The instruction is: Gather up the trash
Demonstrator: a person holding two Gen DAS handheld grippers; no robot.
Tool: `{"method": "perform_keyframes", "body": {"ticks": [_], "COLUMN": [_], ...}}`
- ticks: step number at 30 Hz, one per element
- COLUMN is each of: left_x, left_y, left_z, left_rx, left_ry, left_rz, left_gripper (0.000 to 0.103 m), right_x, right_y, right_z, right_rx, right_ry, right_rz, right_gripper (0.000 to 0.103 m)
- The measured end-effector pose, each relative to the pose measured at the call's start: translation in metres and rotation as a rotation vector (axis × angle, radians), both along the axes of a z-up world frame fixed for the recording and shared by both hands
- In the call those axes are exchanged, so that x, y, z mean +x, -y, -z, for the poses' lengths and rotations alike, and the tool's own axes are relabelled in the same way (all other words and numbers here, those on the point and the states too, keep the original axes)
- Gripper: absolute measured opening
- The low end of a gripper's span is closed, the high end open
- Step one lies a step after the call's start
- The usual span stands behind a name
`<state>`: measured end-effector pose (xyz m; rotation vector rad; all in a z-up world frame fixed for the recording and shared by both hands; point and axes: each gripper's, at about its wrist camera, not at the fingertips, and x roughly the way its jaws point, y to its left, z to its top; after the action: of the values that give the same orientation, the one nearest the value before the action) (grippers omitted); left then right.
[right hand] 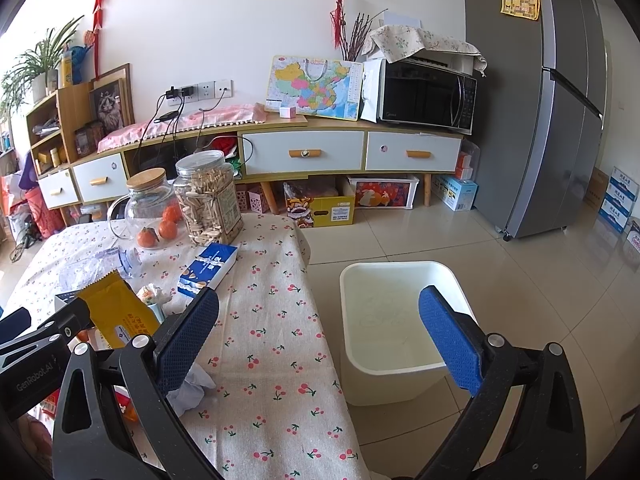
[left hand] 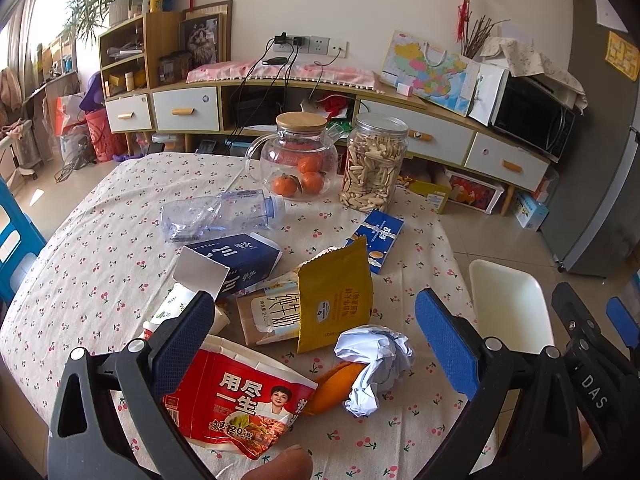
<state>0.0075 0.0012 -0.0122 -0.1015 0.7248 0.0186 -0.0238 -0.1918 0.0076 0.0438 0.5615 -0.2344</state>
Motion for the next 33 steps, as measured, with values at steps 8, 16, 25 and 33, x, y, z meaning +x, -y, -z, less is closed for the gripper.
{"method": "perform_keyframes", "body": {"ticks": [8,16,25,33], "left_x": [0.003,0.015,0.043,0.018], "left_y": [-0.003,-0.028,-0.069,-0.099], "left_z": [0.004,-0.001,0.017,0.031], "left_rx": [0.011,0.017,-0.070,-0.195], "left_ry": [-0.024,-0.035,-0.214,-0.327], "left_rz": [-0.012,-0.048,-0.008,-0.043], "left_gripper": [0.097,0.097,0.097,0.097], "right_x": [0.005,0.019,0.027,0.027], "right_y": [-0.001,0.004,0.011,0.002], "right_z": [0.006,0.007,0.005,0.006], "right_rx": [0.057,0.154,0.238,0.232], "right_ry": [-0.035,-0.127,-0.189,-0.209], "right_rz": [-0.030,-0.080,-0.105,-0.161], "right_gripper": [0.096,0.096,0.096,0.096]}}
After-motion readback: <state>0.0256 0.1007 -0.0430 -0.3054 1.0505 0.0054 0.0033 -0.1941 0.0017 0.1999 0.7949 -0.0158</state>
